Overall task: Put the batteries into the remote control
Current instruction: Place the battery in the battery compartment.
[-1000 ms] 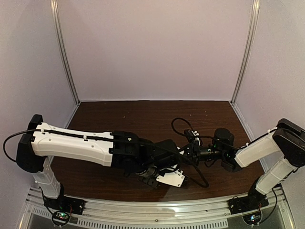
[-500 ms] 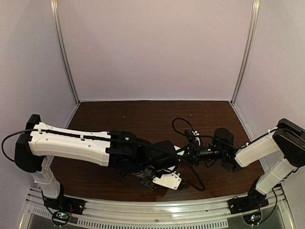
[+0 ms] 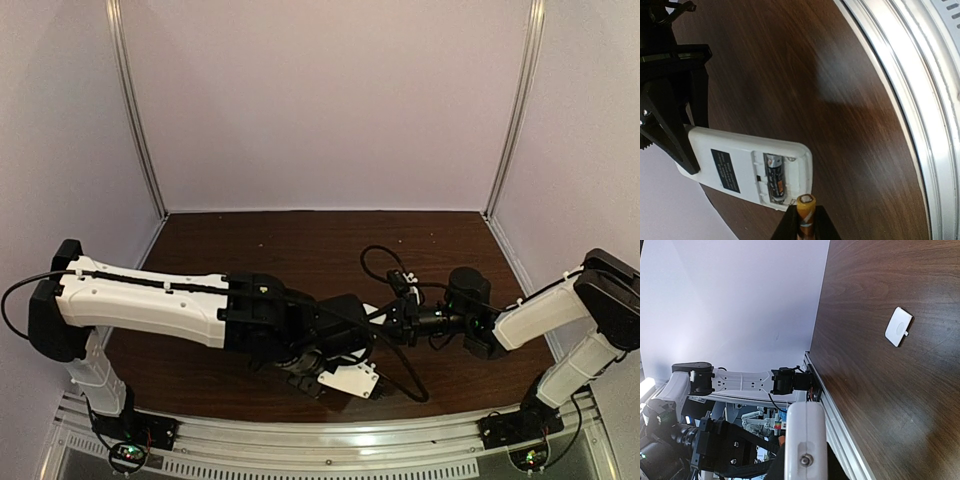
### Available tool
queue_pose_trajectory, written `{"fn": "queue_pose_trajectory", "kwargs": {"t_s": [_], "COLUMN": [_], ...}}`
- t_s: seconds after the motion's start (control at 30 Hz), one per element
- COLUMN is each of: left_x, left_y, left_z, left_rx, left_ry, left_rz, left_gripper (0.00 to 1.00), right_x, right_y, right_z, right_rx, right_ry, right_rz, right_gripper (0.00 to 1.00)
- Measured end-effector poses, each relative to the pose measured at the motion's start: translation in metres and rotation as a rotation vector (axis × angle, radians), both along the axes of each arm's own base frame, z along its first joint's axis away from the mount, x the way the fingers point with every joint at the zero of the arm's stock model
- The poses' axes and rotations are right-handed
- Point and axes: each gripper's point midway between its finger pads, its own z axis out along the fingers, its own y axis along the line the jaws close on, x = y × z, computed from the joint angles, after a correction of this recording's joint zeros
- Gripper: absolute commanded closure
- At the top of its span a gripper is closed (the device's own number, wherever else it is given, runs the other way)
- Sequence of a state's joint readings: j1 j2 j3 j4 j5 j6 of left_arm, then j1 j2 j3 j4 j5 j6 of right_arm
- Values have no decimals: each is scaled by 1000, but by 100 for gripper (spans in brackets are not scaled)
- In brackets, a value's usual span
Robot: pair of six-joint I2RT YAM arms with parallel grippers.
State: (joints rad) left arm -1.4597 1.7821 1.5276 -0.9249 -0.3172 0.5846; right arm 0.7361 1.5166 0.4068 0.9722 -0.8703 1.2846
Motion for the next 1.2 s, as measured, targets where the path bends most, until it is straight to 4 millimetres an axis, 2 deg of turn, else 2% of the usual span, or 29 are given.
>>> {"fn": "queue_pose_trajectory", "kwargs": {"t_s": [0.53,0.9,1.2], "left_x": [9,11,11], "left_y": [-2,-5,-7], "left_z": [0,1,-2], "left_rx": [0,-13,-6], "left_ry": [-50,-63,-59], "left_rz": [20,21,19], "left_gripper": [84,95,93], "right_x": [-2,-3,-3], "right_y": [2,5,6], "right_z": [2,5,2], "right_rx": [8,26,22], "right_ry": [-3,2,8], "right_rz": [2,3,4], "right_gripper": [100,100,100]}}
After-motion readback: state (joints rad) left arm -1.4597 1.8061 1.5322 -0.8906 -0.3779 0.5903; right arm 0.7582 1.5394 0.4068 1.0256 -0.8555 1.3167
